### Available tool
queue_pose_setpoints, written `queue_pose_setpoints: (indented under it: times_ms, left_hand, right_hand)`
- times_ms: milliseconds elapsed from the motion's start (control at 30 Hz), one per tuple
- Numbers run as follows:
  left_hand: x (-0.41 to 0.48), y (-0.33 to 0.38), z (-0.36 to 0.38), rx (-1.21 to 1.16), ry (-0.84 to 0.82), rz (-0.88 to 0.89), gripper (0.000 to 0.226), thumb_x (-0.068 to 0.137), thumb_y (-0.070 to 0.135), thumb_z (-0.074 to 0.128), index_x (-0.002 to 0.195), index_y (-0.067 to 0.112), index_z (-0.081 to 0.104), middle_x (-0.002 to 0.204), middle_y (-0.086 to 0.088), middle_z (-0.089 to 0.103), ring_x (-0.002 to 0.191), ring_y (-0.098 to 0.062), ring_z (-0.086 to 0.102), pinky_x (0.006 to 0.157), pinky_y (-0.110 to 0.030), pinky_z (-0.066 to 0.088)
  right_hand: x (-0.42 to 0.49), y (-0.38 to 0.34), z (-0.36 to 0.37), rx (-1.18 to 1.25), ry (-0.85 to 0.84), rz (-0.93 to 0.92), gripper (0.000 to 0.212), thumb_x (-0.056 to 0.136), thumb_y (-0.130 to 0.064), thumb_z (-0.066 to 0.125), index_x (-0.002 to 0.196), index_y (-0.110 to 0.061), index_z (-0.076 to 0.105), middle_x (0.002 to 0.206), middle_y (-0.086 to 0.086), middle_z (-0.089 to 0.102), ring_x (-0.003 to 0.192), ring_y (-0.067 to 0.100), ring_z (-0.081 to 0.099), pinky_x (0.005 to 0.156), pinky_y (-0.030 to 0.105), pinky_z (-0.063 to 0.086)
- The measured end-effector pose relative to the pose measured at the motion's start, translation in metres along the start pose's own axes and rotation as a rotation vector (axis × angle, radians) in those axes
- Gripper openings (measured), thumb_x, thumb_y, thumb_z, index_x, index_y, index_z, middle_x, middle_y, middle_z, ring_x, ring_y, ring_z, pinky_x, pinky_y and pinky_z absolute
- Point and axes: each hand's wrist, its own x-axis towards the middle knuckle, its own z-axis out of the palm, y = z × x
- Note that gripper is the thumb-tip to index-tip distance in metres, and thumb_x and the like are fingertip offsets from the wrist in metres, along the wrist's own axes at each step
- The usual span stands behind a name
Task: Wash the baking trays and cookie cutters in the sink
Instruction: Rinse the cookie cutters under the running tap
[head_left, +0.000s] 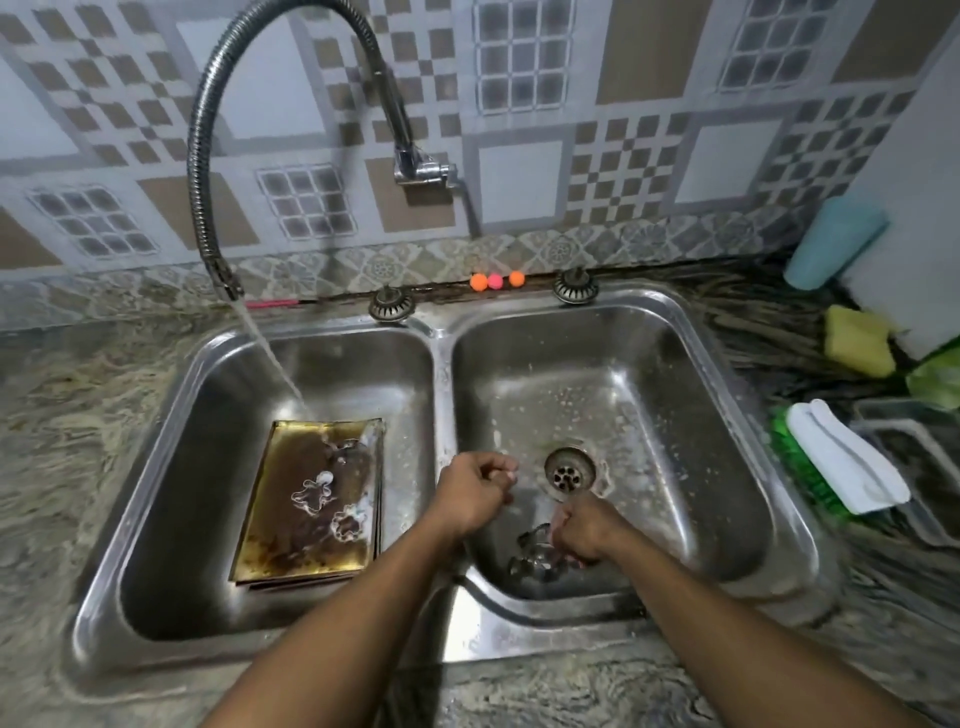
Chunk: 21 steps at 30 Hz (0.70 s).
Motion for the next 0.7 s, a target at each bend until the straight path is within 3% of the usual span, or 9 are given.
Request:
queue_pose_setpoints:
  times_ms: [100, 167, 267, 400, 533, 633, 700]
  left_hand:
    - [-0.003, 0.008, -0.014, -0.043, 0.06, 0.025, 0.011, 0.097, 0.006, 0.061, 0.099, 0.008, 0.071, 0.091, -0.009, 0.072, 0.07, -0.015, 0.069, 0.067, -0.028, 0.056]
    - [-0.006, 0.011, -0.029, -0.024, 0.113, 0.059, 0.013, 0.096, 0.005, 0.06, 0.095, 0.009, 0.073, 0.086, -0.004, 0.072, 0.069, -0.012, 0.066, 0.067, -0.024, 0.056]
    - [-0.005, 0.008, -0.061, -0.017, 0.178, 0.044, 0.019, 0.093, 0.006, 0.06, 0.086, 0.015, 0.075, 0.084, -0.004, 0.075, 0.077, -0.023, 0.07, 0.076, -0.038, 0.061]
    - [-0.012, -0.005, -0.112, -0.013, 0.279, -0.009, 0.018, 0.095, 0.002, 0.058, 0.089, 0.011, 0.072, 0.087, -0.01, 0.072, 0.071, -0.02, 0.066, 0.061, -0.025, 0.056]
    - [-0.016, -0.044, -0.172, 0.018, 0.346, -0.128, 0.015, 0.095, 0.012, 0.062, 0.09, 0.016, 0.075, 0.082, -0.006, 0.076, 0.069, -0.018, 0.069, 0.065, -0.031, 0.059]
    - [-0.014, -0.071, -0.207, 0.012, 0.353, -0.187, 0.017, 0.095, 0.015, 0.062, 0.085, 0.019, 0.075, 0.081, -0.009, 0.077, 0.071, -0.02, 0.07, 0.071, -0.032, 0.059]
    - [-0.009, -0.088, -0.225, 0.024, 0.331, -0.212, 0.018, 0.095, 0.013, 0.061, 0.084, 0.02, 0.074, 0.082, -0.008, 0.077, 0.072, -0.02, 0.069, 0.077, -0.035, 0.059]
  right_hand:
    - [-0.007, -0.029, -0.017, -0.136, 0.054, -0.079, 0.019, 0.086, -0.015, 0.065, 0.068, -0.009, 0.064, 0.073, 0.01, 0.067, 0.074, 0.022, 0.063, 0.063, 0.028, 0.045]
    - [-0.007, -0.056, -0.025, -0.089, 0.158, -0.133, 0.022, 0.083, -0.018, 0.068, 0.063, -0.015, 0.058, 0.066, 0.002, 0.063, 0.071, 0.025, 0.064, 0.061, 0.029, 0.046]
    - [-0.007, -0.107, -0.027, 0.092, 0.256, -0.246, 0.019, 0.084, -0.017, 0.065, 0.065, -0.013, 0.064, 0.054, -0.004, 0.06, 0.054, 0.015, 0.059, 0.054, 0.024, 0.043]
    - [-0.005, -0.178, 0.001, 0.147, 0.22, -0.388, 0.014, 0.082, -0.017, 0.064, 0.069, -0.015, 0.067, 0.071, -0.001, 0.071, 0.072, 0.02, 0.068, 0.073, 0.03, 0.056]
    - [0.011, -0.222, 0.065, 0.047, 0.147, -0.364, 0.016, 0.087, -0.016, 0.06, 0.077, -0.009, 0.069, 0.081, 0.008, 0.073, 0.079, 0.024, 0.07, 0.075, 0.034, 0.059]
    - [0.031, -0.231, 0.117, -0.059, 0.106, -0.293, 0.021, 0.093, -0.012, 0.055, 0.074, -0.018, 0.061, 0.082, 0.004, 0.069, 0.078, 0.023, 0.067, 0.072, 0.038, 0.058]
    - [0.044, -0.23, 0.147, -0.126, 0.091, -0.236, 0.01, 0.092, -0.011, 0.058, 0.089, -0.018, 0.065, 0.09, 0.004, 0.07, 0.079, 0.02, 0.066, 0.071, 0.034, 0.057]
